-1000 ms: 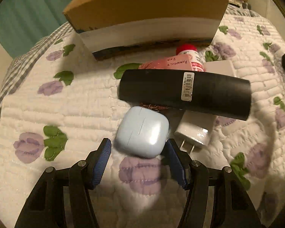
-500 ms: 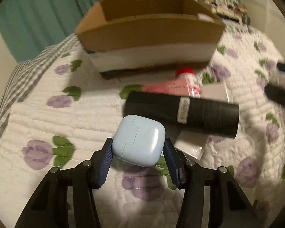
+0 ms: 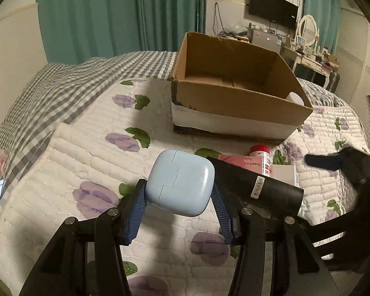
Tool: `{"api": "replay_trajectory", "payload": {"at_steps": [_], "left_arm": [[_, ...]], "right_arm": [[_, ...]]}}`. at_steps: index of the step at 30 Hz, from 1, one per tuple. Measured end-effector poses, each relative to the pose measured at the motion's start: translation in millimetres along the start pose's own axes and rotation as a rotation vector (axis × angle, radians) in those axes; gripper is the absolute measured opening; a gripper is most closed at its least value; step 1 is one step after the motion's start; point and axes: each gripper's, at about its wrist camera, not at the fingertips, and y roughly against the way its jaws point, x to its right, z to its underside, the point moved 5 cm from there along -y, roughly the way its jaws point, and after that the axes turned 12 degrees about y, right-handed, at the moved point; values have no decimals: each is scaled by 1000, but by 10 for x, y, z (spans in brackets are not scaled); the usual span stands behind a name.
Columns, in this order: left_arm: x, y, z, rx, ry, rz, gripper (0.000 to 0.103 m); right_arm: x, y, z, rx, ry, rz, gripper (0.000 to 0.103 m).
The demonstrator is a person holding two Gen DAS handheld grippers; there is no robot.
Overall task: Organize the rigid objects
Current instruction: 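Grasp the light blue earbud case with the left gripper, then grasp the black cylinder upright with the right gripper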
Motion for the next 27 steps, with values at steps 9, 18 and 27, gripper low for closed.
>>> {"api": "replay_trajectory", "payload": {"at_steps": [9, 18, 27], "left_arm": [[-24, -45, 53, -31, 9, -12, 53], [-37, -77, 72, -44, 7, -24, 53], [-3, -52, 71, -31, -6, -25, 53]], "right_arm": [[-154, -389, -110, -75, 59, -18, 57], [-243, -290, 3, -85, 132, 58, 42], [5, 258, 119, 23, 33, 136, 42]]}}
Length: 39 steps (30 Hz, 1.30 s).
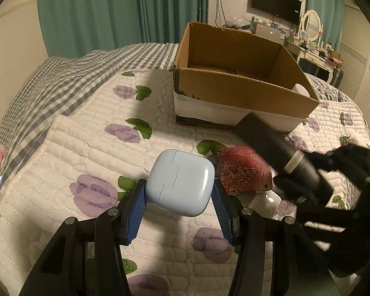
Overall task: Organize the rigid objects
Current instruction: 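Grasp the black cylinder upright with the right gripper, then lower the earbud case into the box with the left gripper while the right releases the black cylinder there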
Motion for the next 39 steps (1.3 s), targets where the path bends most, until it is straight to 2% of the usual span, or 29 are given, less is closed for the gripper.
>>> {"api": "replay_trajectory", "payload": {"at_steps": [5, 10, 16, 20, 25, 29, 34, 39], "left_arm": [[70, 108, -49, 22, -12, -2, 53], [157, 344, -248, 75, -16, 7, 53], [327, 608, -680, 150, -19, 33, 53], [537, 617, -1024, 203, -70, 29, 53], [760, 328, -1408, 200, -84, 32, 53], [913, 8, -1581, 198, -116, 46, 53], [1032, -396, -1600, 189, -155, 57, 53], [966, -563, -1582, 181, -133, 70, 56]], "right_arm": [[174, 267, -39, 48, -61, 22, 42], [407, 506, -294, 132, -123, 60, 41], [789, 744, -554, 217, -172, 86, 41], [1160, 751, -713, 257, -235, 96, 41], [1552, 599, -918, 275, -268, 101, 41], [1710, 348, -983, 262, -279, 92, 41], [1762, 27, -895, 226, -287, 66, 41], [1747, -138, -881, 195, -282, 54, 42]]}}
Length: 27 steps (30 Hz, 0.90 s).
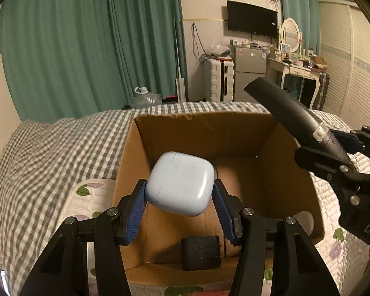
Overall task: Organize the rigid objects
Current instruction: 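Lower the earbud case into the box with the left gripper while the right releases the black cylinder there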
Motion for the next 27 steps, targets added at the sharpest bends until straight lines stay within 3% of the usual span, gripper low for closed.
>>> {"api": "replay_trajectory", "payload": {"at_steps": [3, 16, 18, 19, 27], "left_arm": [[-81, 10, -18, 1, 15, -28, 59], [-232, 139, -12, -4, 70, -20, 61], [-232, 165, 2, -3, 70, -19, 61], [-242, 181, 24, -7, 70, -16, 61], [-292, 604, 262, -10, 75, -18, 64]], "right_arm": [[-7, -20, -10, -8, 2, -3, 42], [-106, -522, 22, -78, 17, -89, 43], [-67, -442, 16, -69, -1, -74, 65], [-62, -400, 15, -62, -7, -66, 69], [-26, 434, 289, -39, 11, 96, 75]]}}
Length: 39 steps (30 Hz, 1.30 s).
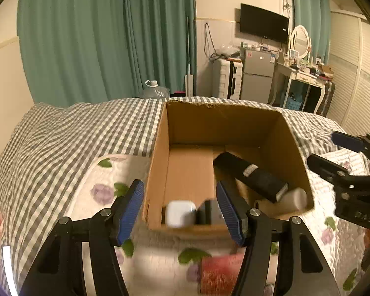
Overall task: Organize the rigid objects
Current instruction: 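Lower the earbud case into the box with the left gripper while the right releases the black cylinder there, then grasp the small white charger plug with the left gripper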
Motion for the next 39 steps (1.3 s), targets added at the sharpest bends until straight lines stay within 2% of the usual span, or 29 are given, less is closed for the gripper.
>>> {"api": "replay_trajectory", "payload": {"at_steps": [4, 6, 11, 15, 19, 23, 26, 29, 33, 36, 38, 39], "left_arm": [[-107, 219, 284, 8, 1, -17, 67], [-179, 251, 480, -17, 12, -43, 67], [-253, 241, 872, -87, 42, -48, 67], [-150, 200, 1106, -138, 22, -6, 67], [11, 127, 1364, -195, -16, 42, 67], [196, 32, 1646, -278, -63, 91, 67], [318, -17, 1785, -304, -114, 98, 67], [351, -113, 1847, -350, -117, 108, 67], [351, -233, 1919, -388, -108, 107, 67], [411, -260, 1939, -375, -133, 111, 67], [439, -256, 1939, -361, -146, 113, 63], [443, -252, 1930, -353, -150, 113, 53]], "right_arm": [[-83, 315, 271, 11, -22, -5, 77], [-162, 400, 433, 4, -32, -18, 77], [-384, 433, 793, -50, -7, -47, 77], [-475, 382, 1013, -89, -13, -68, 77], [-542, 221, 1217, -162, 24, -29, 77], [-492, 192, 1242, -171, 1, -32, 77], [-435, 187, 1259, -175, -30, -41, 77], [-379, 166, 1279, -189, -60, -35, 77], [-335, 154, 1299, -200, -90, -29, 77], [-342, 148, 1304, -202, -92, -32, 77], [-351, 139, 1310, -205, -88, -33, 77], [-352, 134, 1314, -207, -87, -32, 77]]}}
